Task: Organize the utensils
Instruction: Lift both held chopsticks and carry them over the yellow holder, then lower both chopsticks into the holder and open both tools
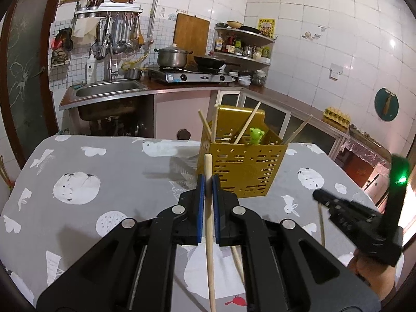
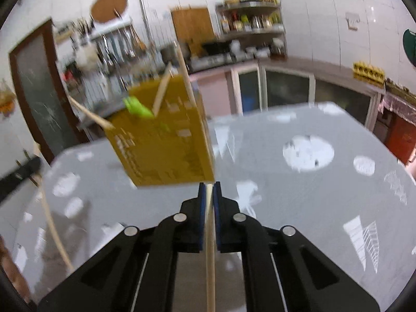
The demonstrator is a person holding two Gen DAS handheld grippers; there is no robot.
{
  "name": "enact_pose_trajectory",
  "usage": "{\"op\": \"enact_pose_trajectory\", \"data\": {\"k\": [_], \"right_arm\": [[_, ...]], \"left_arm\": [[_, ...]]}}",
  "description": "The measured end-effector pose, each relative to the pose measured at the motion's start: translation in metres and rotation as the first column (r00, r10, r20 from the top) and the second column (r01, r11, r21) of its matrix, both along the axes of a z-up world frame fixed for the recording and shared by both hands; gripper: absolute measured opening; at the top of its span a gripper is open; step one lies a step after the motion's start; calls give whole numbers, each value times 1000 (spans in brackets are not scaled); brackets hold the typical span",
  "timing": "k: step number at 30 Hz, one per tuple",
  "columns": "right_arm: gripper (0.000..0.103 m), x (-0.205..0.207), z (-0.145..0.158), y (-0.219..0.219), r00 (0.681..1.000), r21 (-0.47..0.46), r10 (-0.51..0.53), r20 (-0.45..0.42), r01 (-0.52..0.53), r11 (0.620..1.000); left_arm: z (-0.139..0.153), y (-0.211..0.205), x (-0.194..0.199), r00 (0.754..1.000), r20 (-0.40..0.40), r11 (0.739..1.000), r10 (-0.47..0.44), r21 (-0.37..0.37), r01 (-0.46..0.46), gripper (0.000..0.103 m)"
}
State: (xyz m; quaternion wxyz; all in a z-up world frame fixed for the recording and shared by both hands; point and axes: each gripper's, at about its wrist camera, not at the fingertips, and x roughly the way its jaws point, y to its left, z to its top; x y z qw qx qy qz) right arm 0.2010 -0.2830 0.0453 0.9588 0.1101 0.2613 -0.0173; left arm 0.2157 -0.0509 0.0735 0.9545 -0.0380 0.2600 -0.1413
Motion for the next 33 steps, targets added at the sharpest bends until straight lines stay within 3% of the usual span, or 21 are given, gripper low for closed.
{"op": "enact_pose_trajectory", "data": {"k": [6,33], "right_arm": [[6,-19,26,-3,988,16,4,156,-6,1000],[6,-15,90,-8,898,1,6,439,-7,1000]], "left_arm": [[8,-4,-4,1000,29,1000,-5,7,4,5],[43,-12,8,992,122,1000,-15,-1,15,5]]}}
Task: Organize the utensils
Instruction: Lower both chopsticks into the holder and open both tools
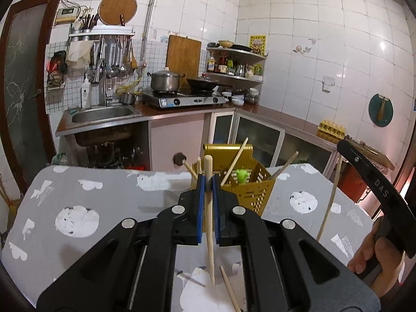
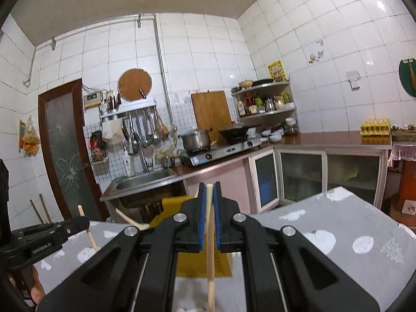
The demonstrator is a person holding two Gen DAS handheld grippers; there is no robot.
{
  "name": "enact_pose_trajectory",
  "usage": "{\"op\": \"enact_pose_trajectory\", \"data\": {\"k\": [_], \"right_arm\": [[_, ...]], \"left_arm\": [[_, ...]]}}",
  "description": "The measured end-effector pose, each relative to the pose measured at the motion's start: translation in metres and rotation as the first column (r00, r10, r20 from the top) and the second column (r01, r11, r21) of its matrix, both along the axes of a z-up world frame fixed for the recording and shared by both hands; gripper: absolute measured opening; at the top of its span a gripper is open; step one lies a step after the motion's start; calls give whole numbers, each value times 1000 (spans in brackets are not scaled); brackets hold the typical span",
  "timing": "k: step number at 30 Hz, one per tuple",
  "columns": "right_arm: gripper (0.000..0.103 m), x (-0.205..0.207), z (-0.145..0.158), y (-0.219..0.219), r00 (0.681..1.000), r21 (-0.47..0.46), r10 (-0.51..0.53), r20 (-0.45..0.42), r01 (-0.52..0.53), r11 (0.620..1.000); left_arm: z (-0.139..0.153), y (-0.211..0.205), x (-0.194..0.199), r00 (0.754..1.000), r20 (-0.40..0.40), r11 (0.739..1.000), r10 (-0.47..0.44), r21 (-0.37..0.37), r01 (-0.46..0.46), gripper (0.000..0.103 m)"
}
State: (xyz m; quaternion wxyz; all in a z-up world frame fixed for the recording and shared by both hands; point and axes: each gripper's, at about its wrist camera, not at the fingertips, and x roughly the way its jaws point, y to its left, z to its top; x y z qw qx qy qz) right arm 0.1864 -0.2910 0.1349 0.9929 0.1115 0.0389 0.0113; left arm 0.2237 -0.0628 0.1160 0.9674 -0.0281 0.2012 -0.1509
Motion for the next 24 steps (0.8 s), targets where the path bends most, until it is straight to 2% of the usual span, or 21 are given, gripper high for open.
{"op": "enact_pose_trajectory", "data": {"k": [6,14,19,24], "right_arm": [[6,15,26,8,998,-14,-2,66,3,1000],[6,44,66,23,984,-42,-19,175,27,999],[6,69,73,32,975,-58,-30,219,44,997],[6,93,69,38,958,-93,-64,279,93,991]], "left_arm": [[28,0,6,999,49,1000,-13,-20,14,5],[82,-2,21,986,167,999,1,-53,8,5],[101,-11,47,976,216,999,19,-46,-10,5],[101,-18,80,971,236,999,39,-42,-30,5]]}}
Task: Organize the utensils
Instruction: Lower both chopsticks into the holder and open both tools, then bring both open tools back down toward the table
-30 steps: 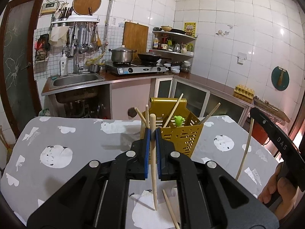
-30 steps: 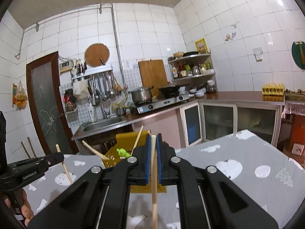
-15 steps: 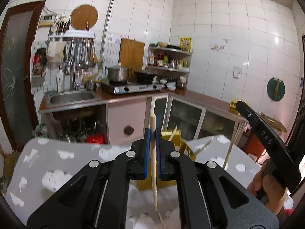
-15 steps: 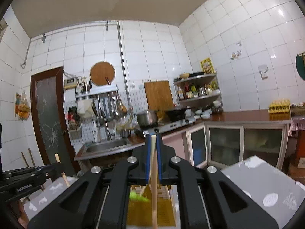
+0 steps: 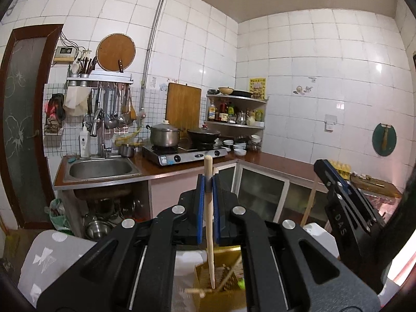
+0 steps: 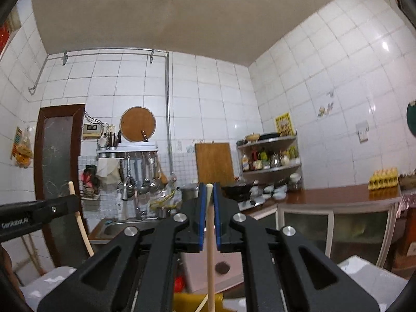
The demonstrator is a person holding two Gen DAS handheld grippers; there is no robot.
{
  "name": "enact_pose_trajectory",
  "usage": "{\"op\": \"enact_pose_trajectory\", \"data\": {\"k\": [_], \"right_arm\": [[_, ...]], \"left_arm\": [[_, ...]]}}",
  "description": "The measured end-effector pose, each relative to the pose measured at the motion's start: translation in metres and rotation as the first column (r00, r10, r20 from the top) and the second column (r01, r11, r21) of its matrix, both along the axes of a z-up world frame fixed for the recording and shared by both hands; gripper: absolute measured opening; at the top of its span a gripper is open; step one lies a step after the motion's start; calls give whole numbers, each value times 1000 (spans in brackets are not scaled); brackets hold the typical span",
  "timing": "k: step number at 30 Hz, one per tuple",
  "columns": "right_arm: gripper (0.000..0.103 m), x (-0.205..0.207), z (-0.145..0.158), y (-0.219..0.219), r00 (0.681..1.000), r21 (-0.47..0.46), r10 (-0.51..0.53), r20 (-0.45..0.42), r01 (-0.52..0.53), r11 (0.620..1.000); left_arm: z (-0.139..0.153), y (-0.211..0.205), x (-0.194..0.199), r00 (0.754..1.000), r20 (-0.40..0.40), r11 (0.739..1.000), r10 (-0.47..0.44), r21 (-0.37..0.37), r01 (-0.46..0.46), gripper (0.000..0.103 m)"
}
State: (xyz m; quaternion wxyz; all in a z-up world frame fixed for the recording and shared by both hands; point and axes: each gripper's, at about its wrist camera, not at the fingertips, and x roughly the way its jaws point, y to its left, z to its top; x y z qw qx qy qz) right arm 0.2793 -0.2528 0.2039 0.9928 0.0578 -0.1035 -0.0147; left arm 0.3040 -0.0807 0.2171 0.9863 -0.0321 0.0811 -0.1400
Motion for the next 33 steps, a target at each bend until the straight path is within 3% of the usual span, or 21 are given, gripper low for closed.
{"op": "enact_pose_trajectory", "data": {"k": [5,15,22,24,26,28,30,31,32,33], "right_arm": [[6,18,-16,-2,999,10,-32,27,32,999],[6,36,-44,2,996,1,-91,27,91,996],[7,42,-47,3,995,-23,-80,-55,79,997],[7,40,-45,0,992,-34,-86,-95,83,996],[7,36,-42,-5,985,-44,-101,-137,96,994],[8,29,-39,-12,976,-42,-111,-185,105,994],[29,18,-37,-20,967,-29,-123,-224,120,992],[54,12,-36,-23,964,-22,-132,-232,131,991],[64,3,-35,-27,959,-17,-146,-245,146,989],[64,-5,-34,-29,953,-22,-149,-263,149,989]], "left_arm": [[-21,-9,34,1000,1,999,20,25,-20,5],[-80,-9,72,994,-104,999,28,49,-23,5],[-98,-5,75,984,-172,996,42,82,-28,6],[-96,-2,71,983,-179,996,44,82,-29,15],[-89,3,63,982,-181,997,48,72,-36,42],[-82,10,53,981,-186,997,49,61,-39,53],[-72,17,39,982,-181,998,48,56,-39,56],[-69,19,33,983,-178,997,52,59,-42,62],[-65,22,26,983,-173,997,56,63,-46,69],[-61,25,19,984,-167,997,62,66,-51,73]]}}
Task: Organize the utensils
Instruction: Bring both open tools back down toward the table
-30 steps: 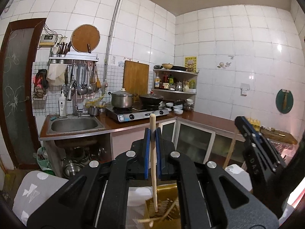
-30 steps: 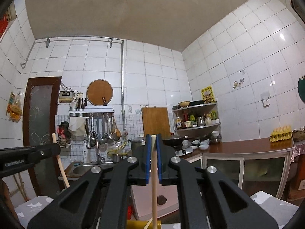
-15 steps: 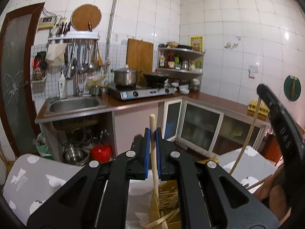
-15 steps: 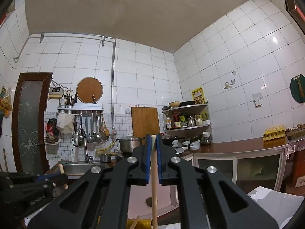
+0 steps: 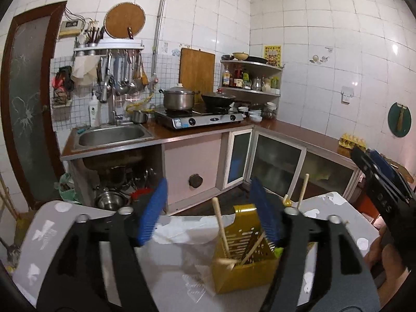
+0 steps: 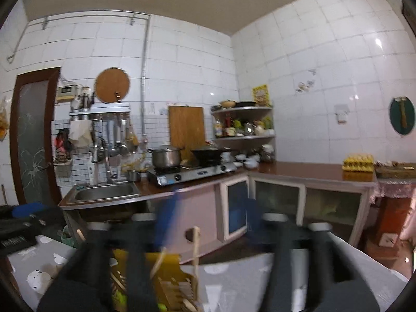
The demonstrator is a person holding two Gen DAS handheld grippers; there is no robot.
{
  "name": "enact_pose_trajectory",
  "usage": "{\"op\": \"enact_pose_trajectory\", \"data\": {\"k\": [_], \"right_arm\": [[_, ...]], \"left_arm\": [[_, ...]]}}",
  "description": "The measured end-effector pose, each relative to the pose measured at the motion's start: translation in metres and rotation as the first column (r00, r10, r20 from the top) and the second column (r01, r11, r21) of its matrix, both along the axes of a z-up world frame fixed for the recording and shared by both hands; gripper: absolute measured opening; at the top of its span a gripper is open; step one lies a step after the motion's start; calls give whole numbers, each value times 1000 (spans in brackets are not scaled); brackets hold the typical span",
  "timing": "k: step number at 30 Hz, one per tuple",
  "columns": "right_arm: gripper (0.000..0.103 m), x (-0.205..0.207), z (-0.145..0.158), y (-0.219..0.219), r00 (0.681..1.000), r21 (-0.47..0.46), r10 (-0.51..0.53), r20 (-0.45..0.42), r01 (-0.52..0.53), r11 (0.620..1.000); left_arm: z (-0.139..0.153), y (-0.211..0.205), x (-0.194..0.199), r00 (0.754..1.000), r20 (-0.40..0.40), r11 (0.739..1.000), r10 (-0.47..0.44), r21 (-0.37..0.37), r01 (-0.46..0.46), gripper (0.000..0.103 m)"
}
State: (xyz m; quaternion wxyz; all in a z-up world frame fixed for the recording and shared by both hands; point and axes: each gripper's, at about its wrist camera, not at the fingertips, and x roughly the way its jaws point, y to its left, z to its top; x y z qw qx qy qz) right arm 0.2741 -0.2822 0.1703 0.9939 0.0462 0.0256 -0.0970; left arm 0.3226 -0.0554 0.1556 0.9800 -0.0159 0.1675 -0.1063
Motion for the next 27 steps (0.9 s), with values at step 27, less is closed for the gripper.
{"op": "enact_pose_trajectory", "data": {"k": [27], "right_arm": [[89,-132,-182,38,770,66,161,-618,-153,986]], "left_arm": [[-132,79,-134,958,-270,994,100,75,-82,98]]}}
